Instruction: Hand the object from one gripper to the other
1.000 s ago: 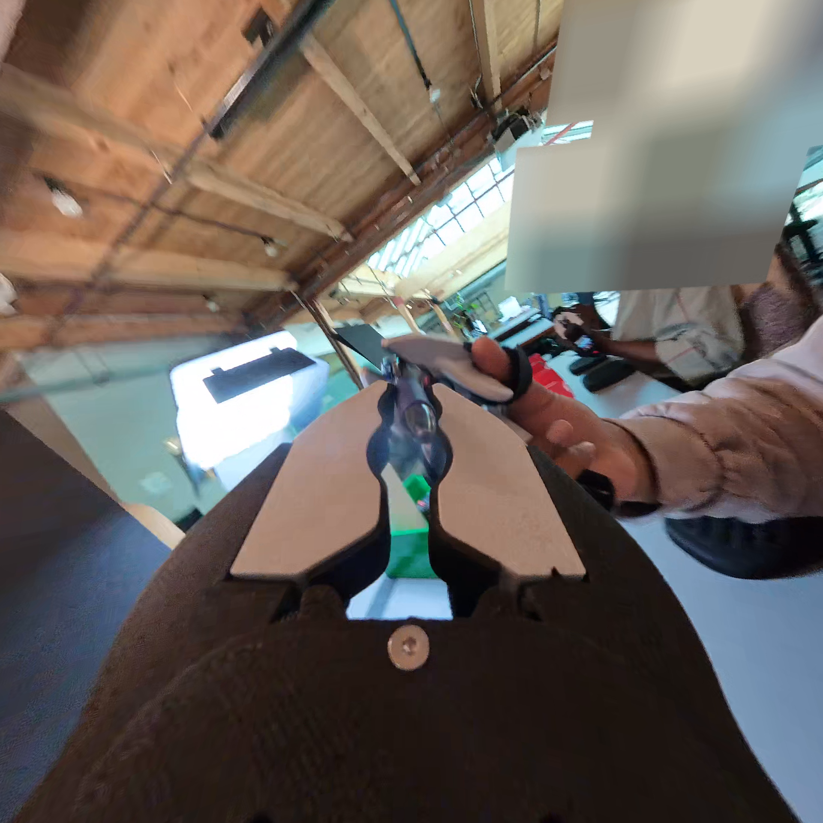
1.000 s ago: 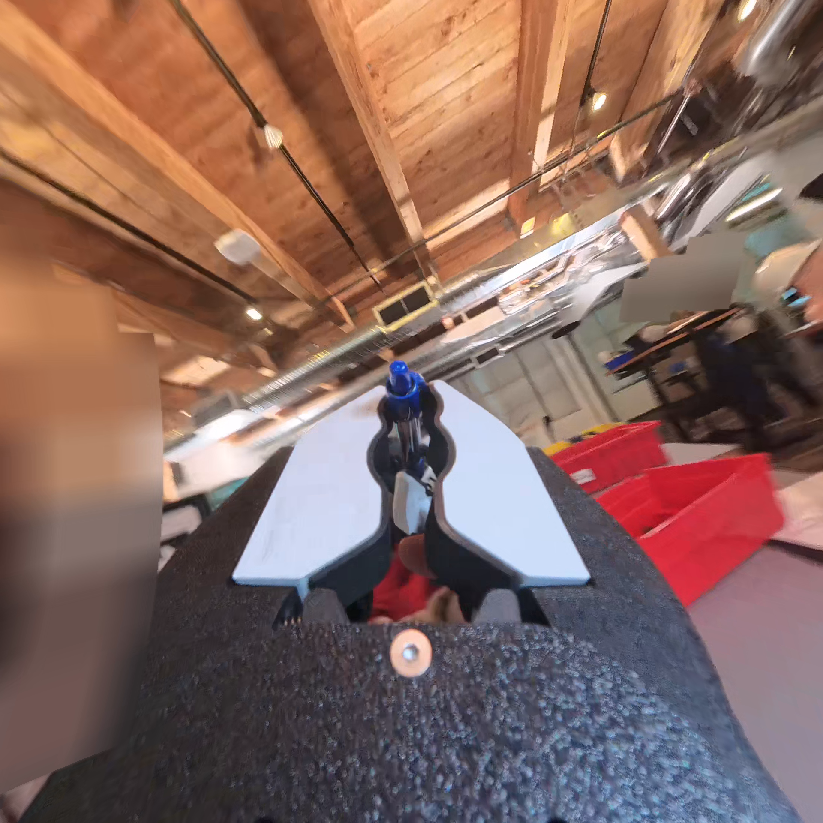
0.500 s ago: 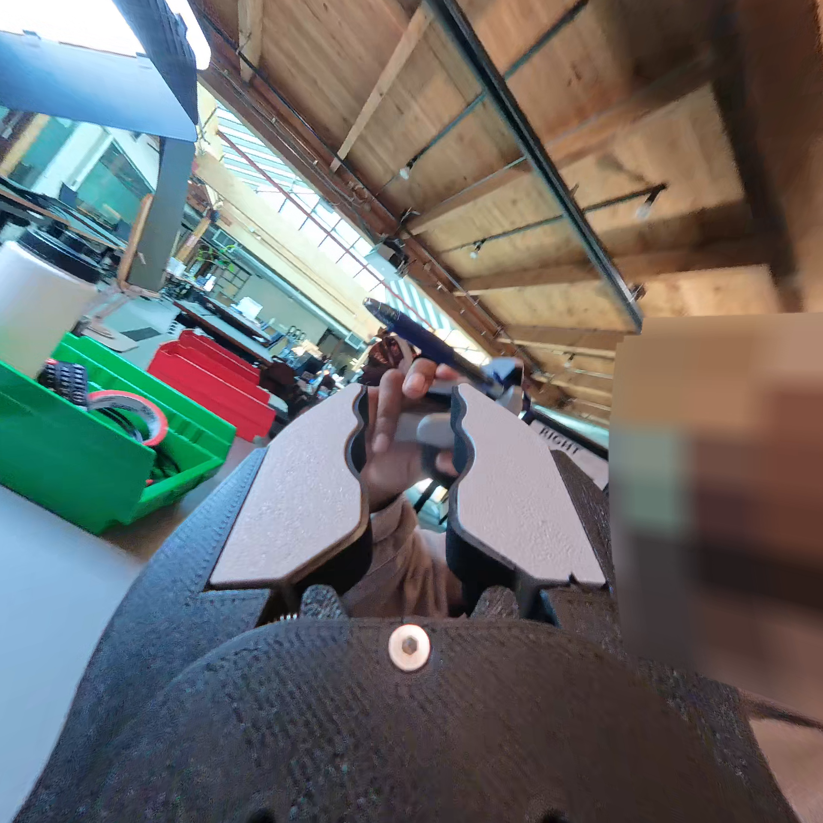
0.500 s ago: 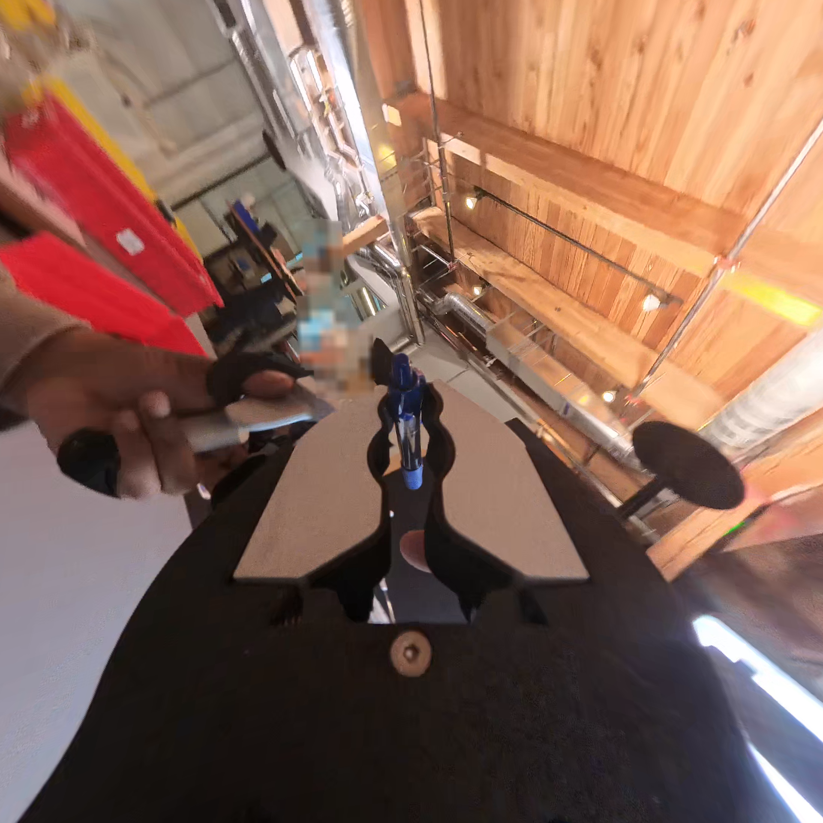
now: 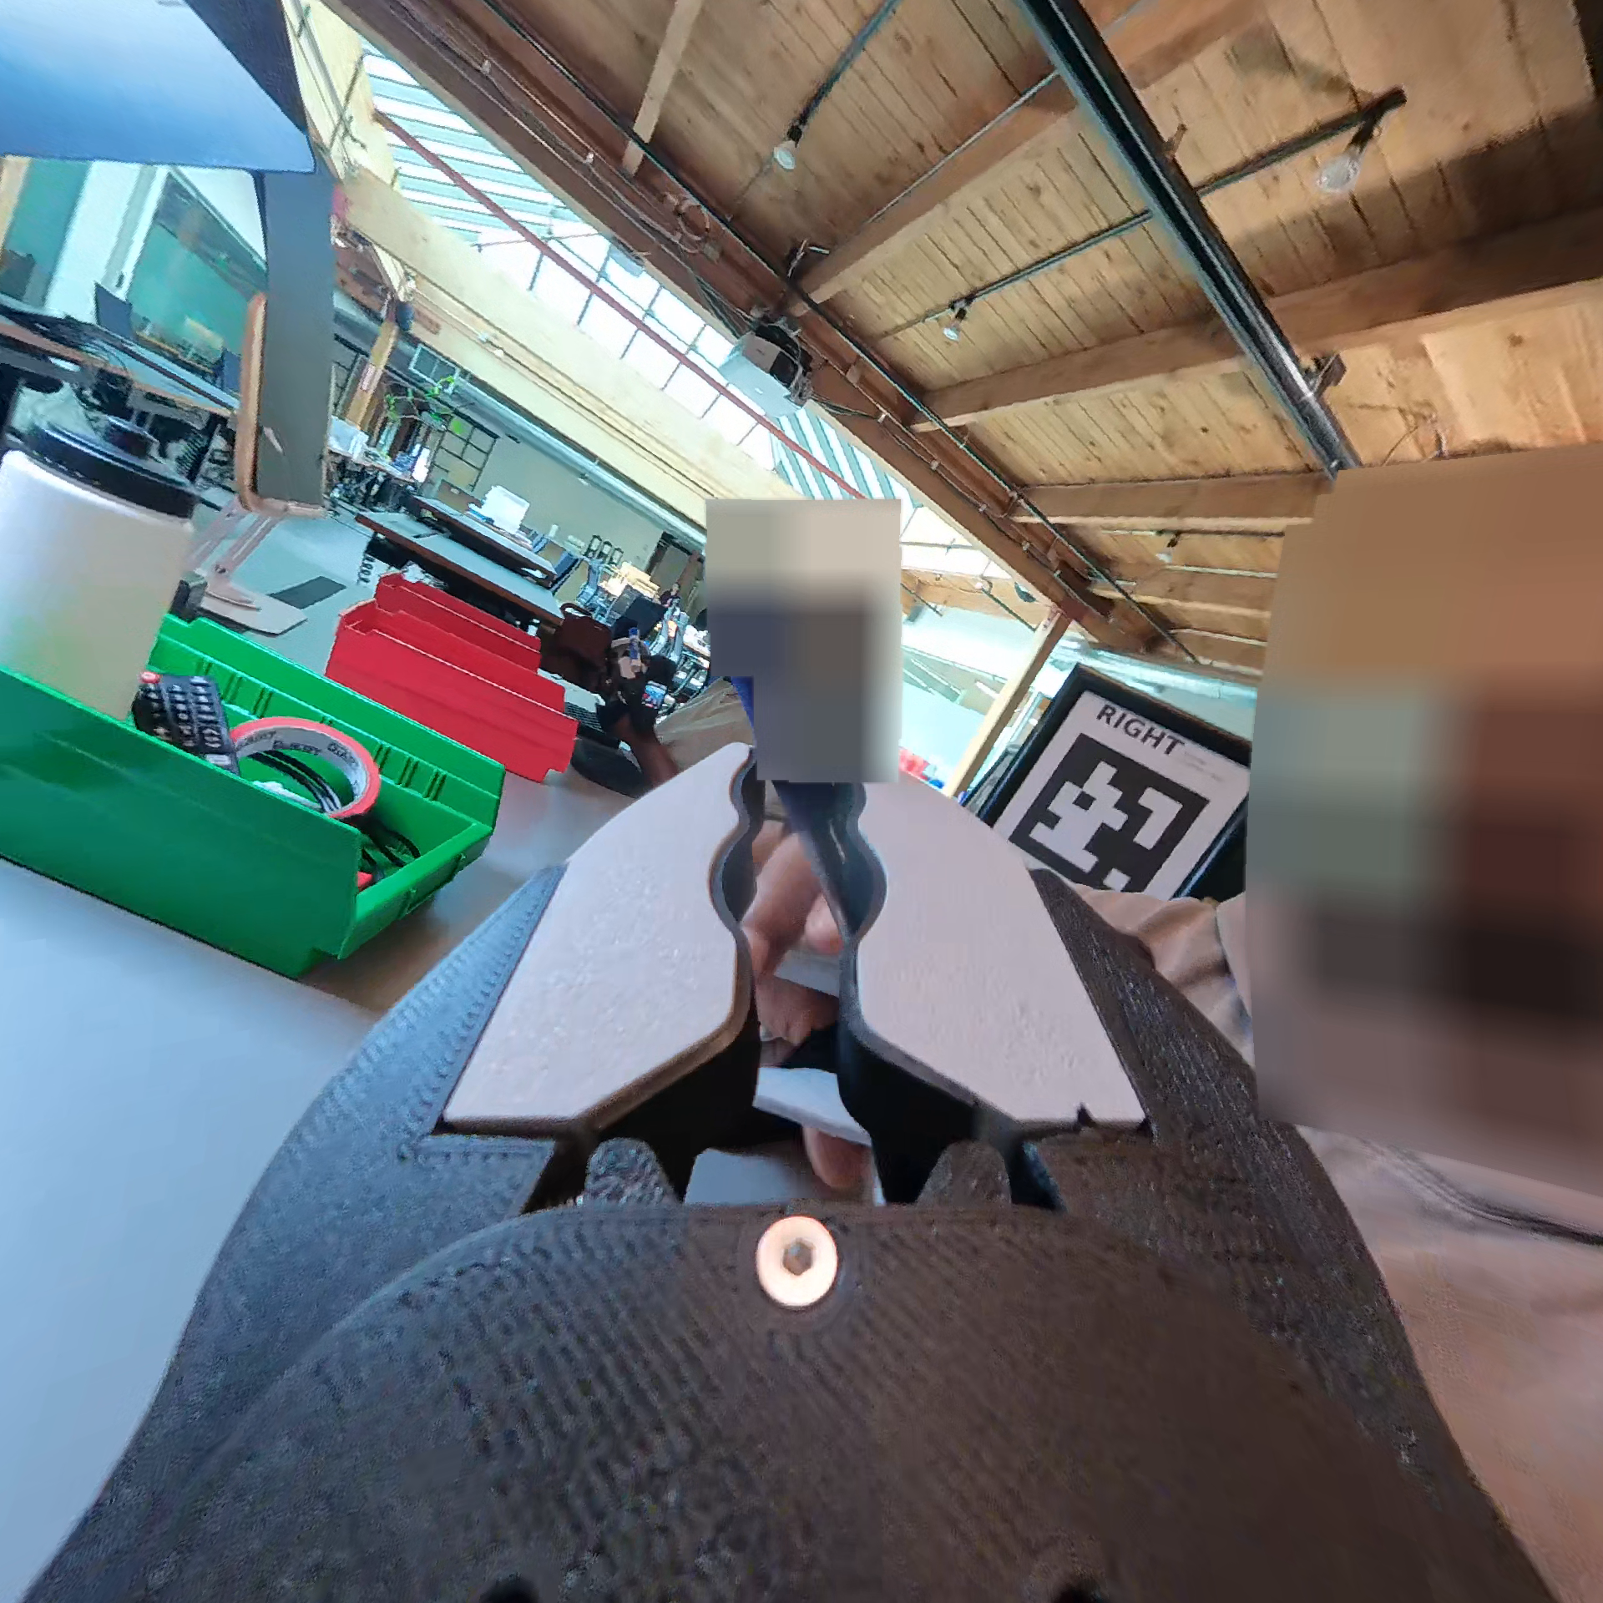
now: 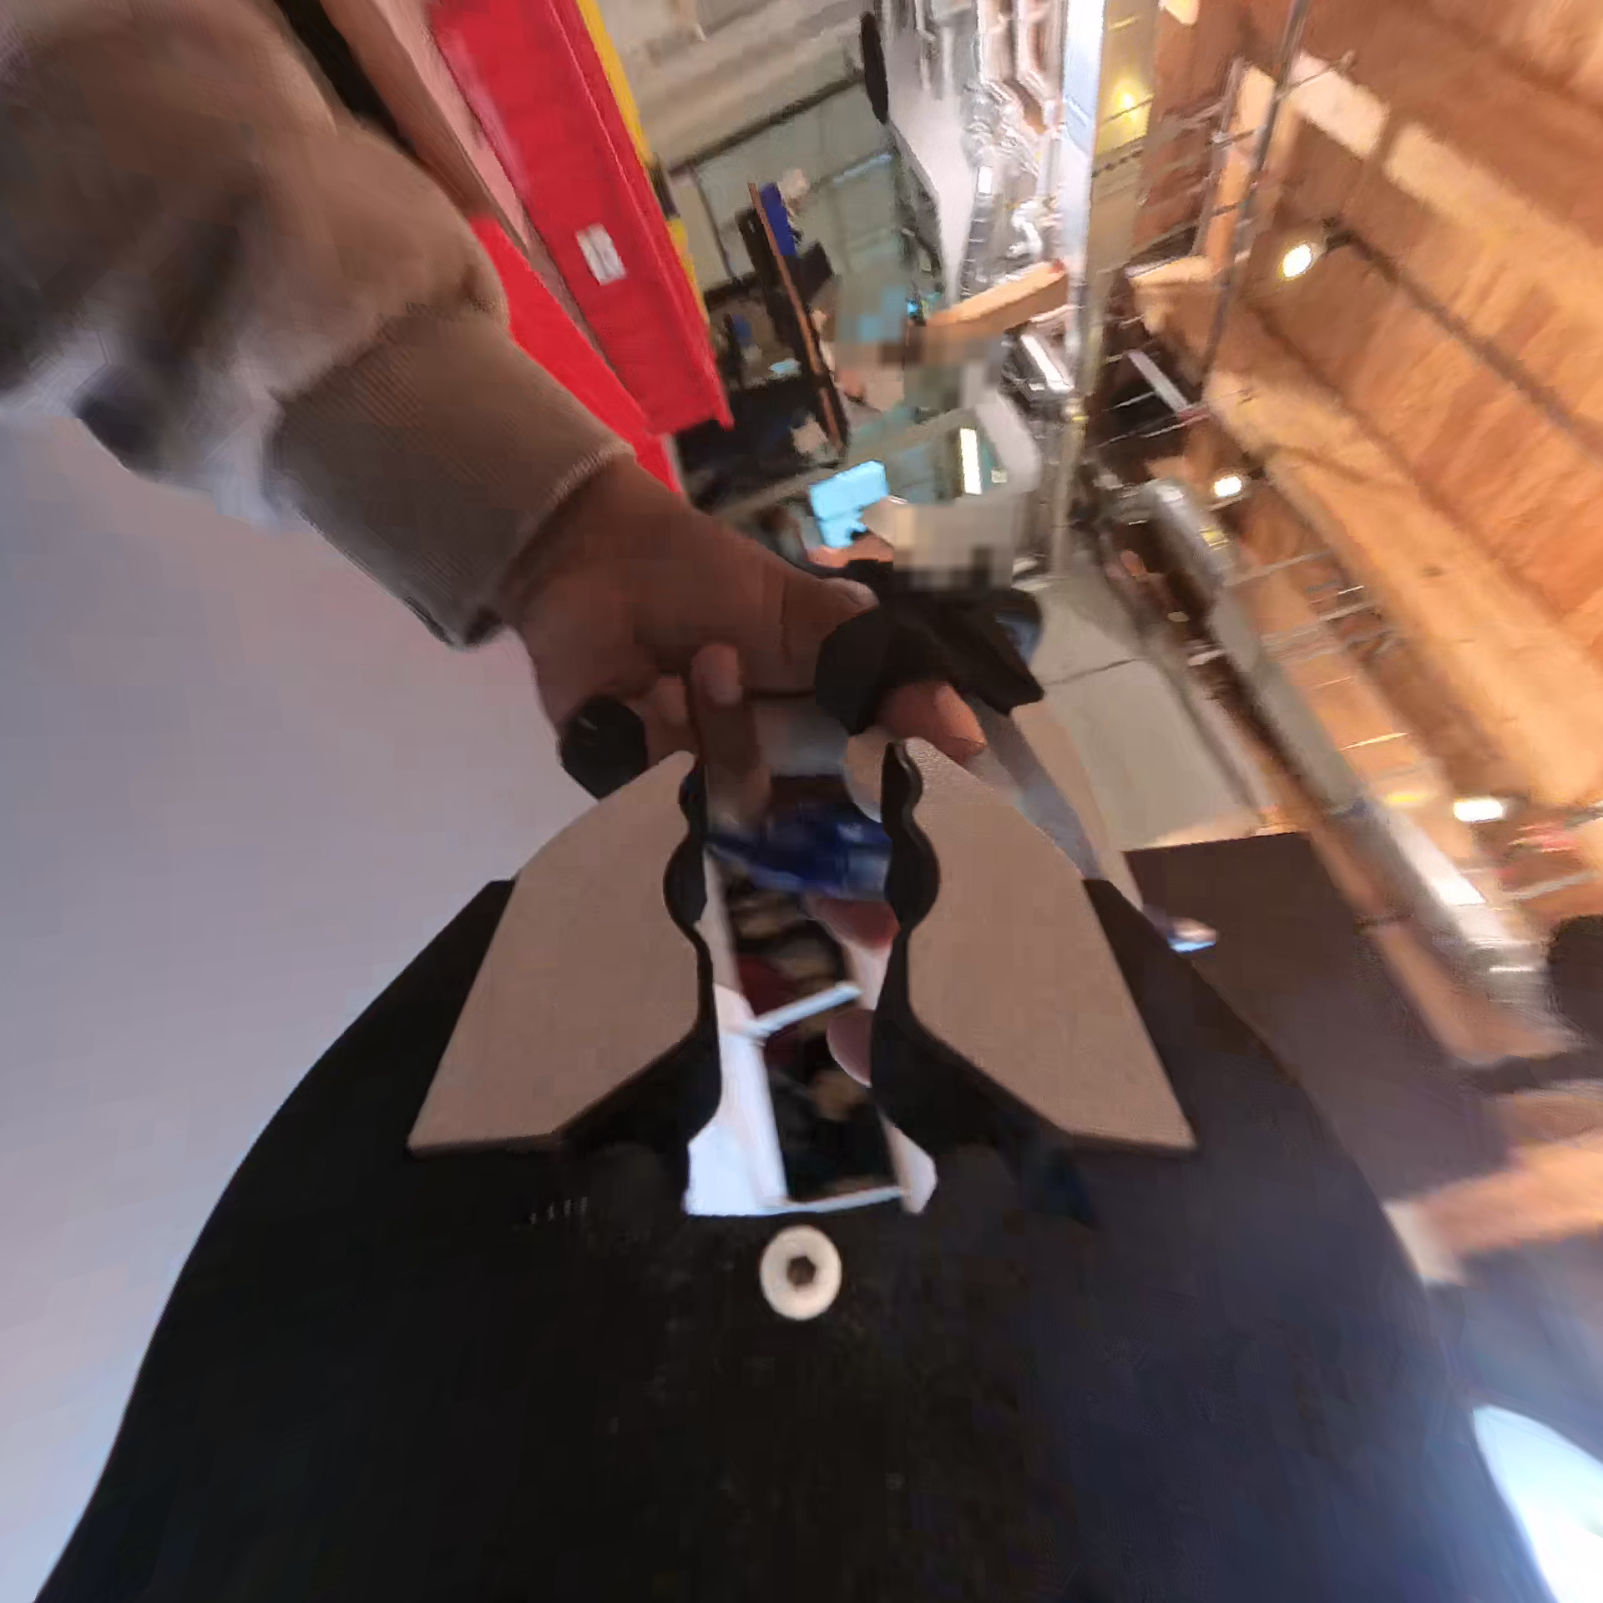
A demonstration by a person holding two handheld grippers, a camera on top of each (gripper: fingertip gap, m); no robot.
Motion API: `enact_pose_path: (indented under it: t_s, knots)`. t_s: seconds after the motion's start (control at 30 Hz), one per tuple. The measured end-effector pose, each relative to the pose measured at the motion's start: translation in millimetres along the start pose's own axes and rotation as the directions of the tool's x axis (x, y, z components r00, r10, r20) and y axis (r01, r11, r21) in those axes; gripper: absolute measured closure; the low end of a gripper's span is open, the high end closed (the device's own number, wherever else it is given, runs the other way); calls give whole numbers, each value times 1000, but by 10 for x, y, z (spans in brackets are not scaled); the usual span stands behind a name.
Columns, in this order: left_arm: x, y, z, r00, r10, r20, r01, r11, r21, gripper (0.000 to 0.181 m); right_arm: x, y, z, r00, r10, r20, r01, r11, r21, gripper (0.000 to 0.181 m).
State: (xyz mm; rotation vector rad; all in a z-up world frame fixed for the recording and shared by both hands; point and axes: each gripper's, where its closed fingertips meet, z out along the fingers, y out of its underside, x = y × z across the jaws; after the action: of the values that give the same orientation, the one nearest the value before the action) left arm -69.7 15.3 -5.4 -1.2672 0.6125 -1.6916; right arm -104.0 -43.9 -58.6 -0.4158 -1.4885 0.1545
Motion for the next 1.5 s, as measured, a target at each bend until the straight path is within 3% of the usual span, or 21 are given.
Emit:
enact_pose_path:
  t_s: [0.03,0.1,0.17,0.2,0.23,0.27,0.3,0.33,0.4,0.57,0.7,0.8,0.9,1.03,1.1,1.2,1.27,1.33,1.4,1.47,1.5]
  knots:
    - [22,-29,-19,999,41,6,-41,999,5,169,-49,-66,-1,990,122,67,-124,992,31,142]
    - [78,-73,-65,988,153,20,-153,988,-7,169,-91,-205,-15,912,363,192,-382,922,71,142]
    - [106,-102,-115,955,290,67,-287,957,-43,170,-120,-303,-8,704,626,336,-671,741,24,142]
    - [117,-108,-135,923,373,96,-367,927,-74,169,-139,-325,5,520,751,408,-808,587,-51,141]
    - [121,-112,-153,877,462,132,-450,886,-116,169,-160,-383,-9,280,823,495,-909,393,-138,133]
    - [128,-113,-167,818,552,161,-529,832,-166,169,-144,-435,-35,37,827,561,-954,195,-225,125]
    - [146,-110,-176,749,638,179,-603,768,-217,169,-81,-447,-56,-150,786,599,-960,29,-278,121]
    - [170,-110,-184,672,716,189,-667,696,-264,170,14,-398,-52,-270,744,611,-952,-109,-287,120]
    - [287,-96,-176,528,834,162,-773,550,-315,169,154,-240,-26,-407,682,607,-913,-296,-279,120]
    - [582,73,-57,174,985,13,-903,164,-396,169,357,-152,-53,-560,518,647,-809,-512,-290,113]
    - [679,195,81,-143,986,-88,-859,-167,-483,169,476,-288,-158,-556,453,697,-799,-521,-299,116]
    - [734,256,108,-267,951,-158,-800,-311,-513,169,701,-236,-259,-556,372,743,-757,-596,-268,122]
    - [681,396,189,-334,912,-237,-745,-410,-526,169,565,-170,-185,-588,456,668,-778,-543,-314,123]
    - [543,573,296,-421,845,-328,-656,-534,-534,169,574,-146,-197,-601,427,676,-764,-555,-329,132]
    - [544,569,305,-433,841,-325,-651,-540,-533,168,659,-32,-224,-559,469,684,-785,-566,-253,155]
    - [499,586,305,-424,845,-327,-650,-535,-540,166,680,2,-274,-528,486,696,-815,-521,-255,158]
    - [431,597,300,-355,883,-307,-679,-469,-565,164,728,51,-325,-457,536,710,-861,-465,-203,160]
    - [377,584,271,-199,950,-240,-745,-306,-592,161,764,120,-377,-361,614,702,-915,-379,-139,162]
    - [349,567,196,68,985,-160,-786,-46,-616,156,814,161,-451,-249,671,699,-956,-285,-68,165]
    - [330,526,96,330,940,-86,-771,216,-599,156,931,157,-566,-163,688,708,-973,-229,-2,169]
    - [309,466,57,443,896,-30,-741,347,-574,155,939,176,-576,-97,732,675,-987,-158,29,171]
